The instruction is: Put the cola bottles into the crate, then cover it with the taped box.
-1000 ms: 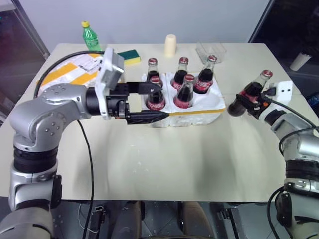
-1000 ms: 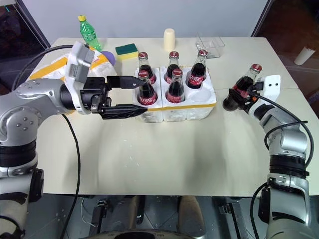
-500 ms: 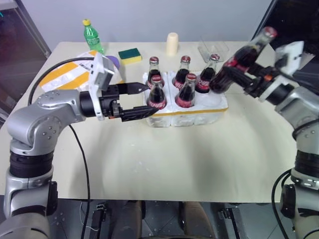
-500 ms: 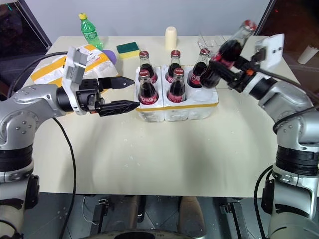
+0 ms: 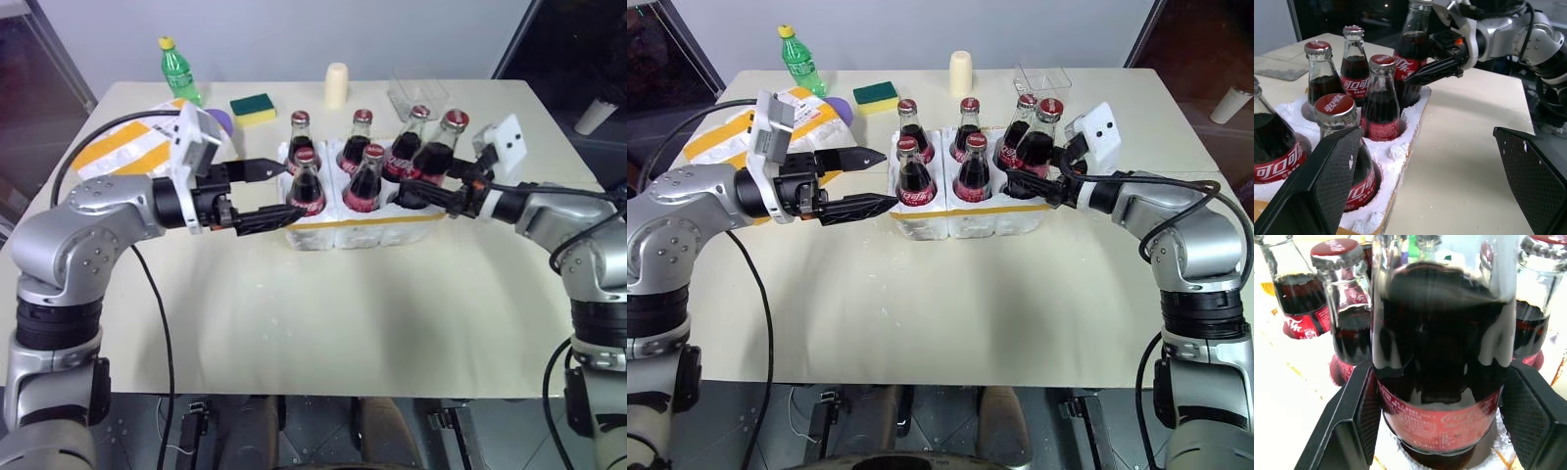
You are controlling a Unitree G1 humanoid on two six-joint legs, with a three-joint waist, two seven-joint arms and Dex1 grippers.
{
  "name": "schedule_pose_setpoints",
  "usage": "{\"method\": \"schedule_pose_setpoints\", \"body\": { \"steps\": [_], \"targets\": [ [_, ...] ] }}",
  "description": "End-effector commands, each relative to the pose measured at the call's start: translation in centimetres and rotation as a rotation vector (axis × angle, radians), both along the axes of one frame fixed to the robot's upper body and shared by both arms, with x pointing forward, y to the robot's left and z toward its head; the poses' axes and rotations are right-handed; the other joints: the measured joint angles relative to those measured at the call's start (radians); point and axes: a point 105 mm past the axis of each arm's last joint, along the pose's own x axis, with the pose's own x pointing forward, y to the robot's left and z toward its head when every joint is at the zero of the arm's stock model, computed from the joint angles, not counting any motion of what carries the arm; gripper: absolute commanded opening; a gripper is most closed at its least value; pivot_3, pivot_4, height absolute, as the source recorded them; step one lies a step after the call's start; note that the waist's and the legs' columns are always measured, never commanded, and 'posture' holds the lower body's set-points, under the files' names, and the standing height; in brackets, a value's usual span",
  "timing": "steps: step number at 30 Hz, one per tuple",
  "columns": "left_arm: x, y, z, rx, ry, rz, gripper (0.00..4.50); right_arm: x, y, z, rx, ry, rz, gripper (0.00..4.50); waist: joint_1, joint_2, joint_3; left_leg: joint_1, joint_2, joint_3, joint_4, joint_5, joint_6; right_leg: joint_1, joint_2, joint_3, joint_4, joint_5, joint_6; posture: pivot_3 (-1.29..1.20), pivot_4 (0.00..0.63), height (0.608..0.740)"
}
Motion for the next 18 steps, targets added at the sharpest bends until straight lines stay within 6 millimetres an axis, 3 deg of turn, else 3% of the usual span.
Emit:
{"method": "schedule_pose_setpoints", "body": {
  "steps": [1,5,6,8,14,18],
  "targets": [
    [-0.1,0.4,1.0,-0.001,-0.062,0.019,4.50,-0.3,1.1,0.7,-0.061,-0.045,0.039,2.72,-0.001,0.000,0.000,0.000,0.000,0.000,0.000,0.000,0.000,0.000,0.000,0.000,0.000,0.000,0.000,0.00,0.150,0.739],
    [0.1,0.4,0.5,0.018,-0.072,0.026,4.50,1.8,0.7,-1.4,-0.087,0.034,-0.053,2.72,-0.002,0.000,0.000,0.000,0.000,0.000,0.000,0.000,0.000,0.000,0.000,0.000,0.000,0.000,0.000,0.00,0.150,0.739],
    [0.1,0.5,0.4,0.025,-0.075,0.030,4.50,2.2,0.4,-1.8,-0.088,0.046,-0.074,3.78,-0.002,0.000,0.000,0.000,0.000,0.000,0.001,0.000,0.000,0.000,0.000,0.000,0.000,0.000,0.000,0.00,0.150,0.739],
    [0.2,0.5,0.3,0.036,-0.084,0.036,4.50,2.8,0.1,-2.2,-0.094,0.054,-0.100,4.48,-0.001,0.000,0.000,0.000,0.000,0.000,0.001,0.000,0.000,0.000,0.000,0.000,0.000,0.000,0.000,0.00,0.150,0.739],
    [0.6,2.0,-0.4,0.093,-0.138,0.134,4.50,2.4,-0.5,-0.4,-0.003,0.038,-0.101,4.48,-0.001,-0.002,-0.001,0.001,0.000,0.000,0.001,0.000,0.000,0.001,0.000,0.000,0.000,0.000,0.000,0.00,0.150,0.739],
    [2.1,6.0,-0.1,0.183,-0.256,0.396,4.50,-0.6,-0.2,3.1,0.087,0.008,0.024,4.48,0.001,-0.002,-0.001,0.000,0.000,0.000,0.000,0.000,0.000,0.000,0.000,0.000,0.000,0.000,0.000,0.00,0.150,0.739]
  ]
}}
